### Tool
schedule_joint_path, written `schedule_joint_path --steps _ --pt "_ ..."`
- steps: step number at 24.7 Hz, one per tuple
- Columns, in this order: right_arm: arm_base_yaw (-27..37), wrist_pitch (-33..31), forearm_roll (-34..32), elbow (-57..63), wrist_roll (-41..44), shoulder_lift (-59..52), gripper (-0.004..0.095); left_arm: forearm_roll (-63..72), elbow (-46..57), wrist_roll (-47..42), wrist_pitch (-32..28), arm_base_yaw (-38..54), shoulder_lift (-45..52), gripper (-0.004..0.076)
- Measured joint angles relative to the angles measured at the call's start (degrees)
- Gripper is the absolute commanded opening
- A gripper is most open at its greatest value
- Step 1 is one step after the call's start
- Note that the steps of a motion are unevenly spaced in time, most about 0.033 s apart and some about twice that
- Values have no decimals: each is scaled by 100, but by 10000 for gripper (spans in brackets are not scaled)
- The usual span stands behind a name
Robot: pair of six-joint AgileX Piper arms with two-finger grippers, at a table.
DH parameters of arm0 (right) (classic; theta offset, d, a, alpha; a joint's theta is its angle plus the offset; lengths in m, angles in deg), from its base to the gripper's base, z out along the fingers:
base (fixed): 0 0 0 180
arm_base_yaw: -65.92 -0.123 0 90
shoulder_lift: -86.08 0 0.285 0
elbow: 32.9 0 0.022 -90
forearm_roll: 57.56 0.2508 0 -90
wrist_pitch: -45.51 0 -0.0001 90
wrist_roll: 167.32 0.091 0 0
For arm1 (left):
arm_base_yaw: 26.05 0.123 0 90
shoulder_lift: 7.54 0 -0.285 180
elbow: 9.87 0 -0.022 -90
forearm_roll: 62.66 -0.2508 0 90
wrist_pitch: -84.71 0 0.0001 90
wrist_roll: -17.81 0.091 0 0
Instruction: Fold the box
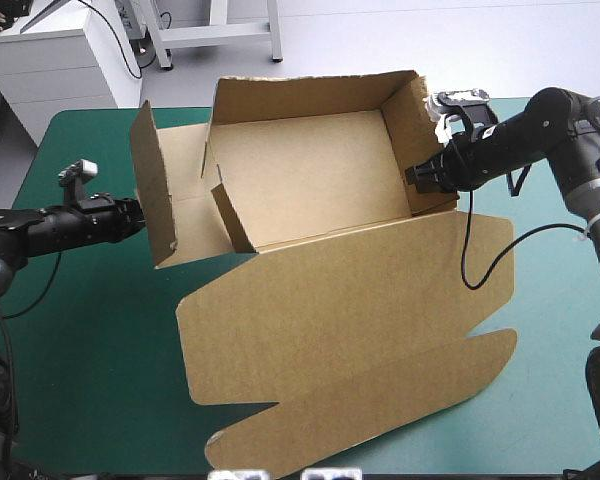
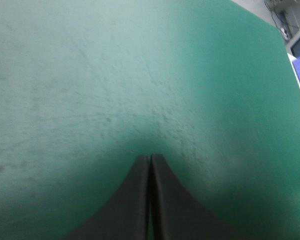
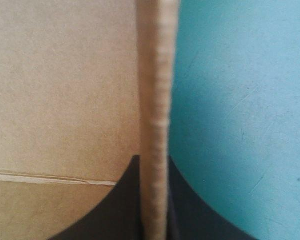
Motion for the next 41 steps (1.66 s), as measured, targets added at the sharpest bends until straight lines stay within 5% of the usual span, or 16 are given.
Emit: schedule_joint_path --steps 7,16,31,35,39,41 --pt "-353 202 -485 0 184 231 -17 839 -112 -117 351 -1282 -38 -8" --pt "-364 371 -1281 8 596 348 -15 1149 -310 -526 1206 -1379 101 -9" --pt "-381 404 -1399 8 660 348 -15 824 -340 -1061 397 -1699 1099 -3" --pt "-387 404 -1405 8 660 348 -15 722 -340 -1061 335 -1731 1099 150" --pt "-392 393 -1411 8 660 348 -16 590 -340 -1061 320 -1731 1099 533" --pt "-392 385 -1422 8 660 348 -16 660 -340 -1086 325 -1731 1099 548"
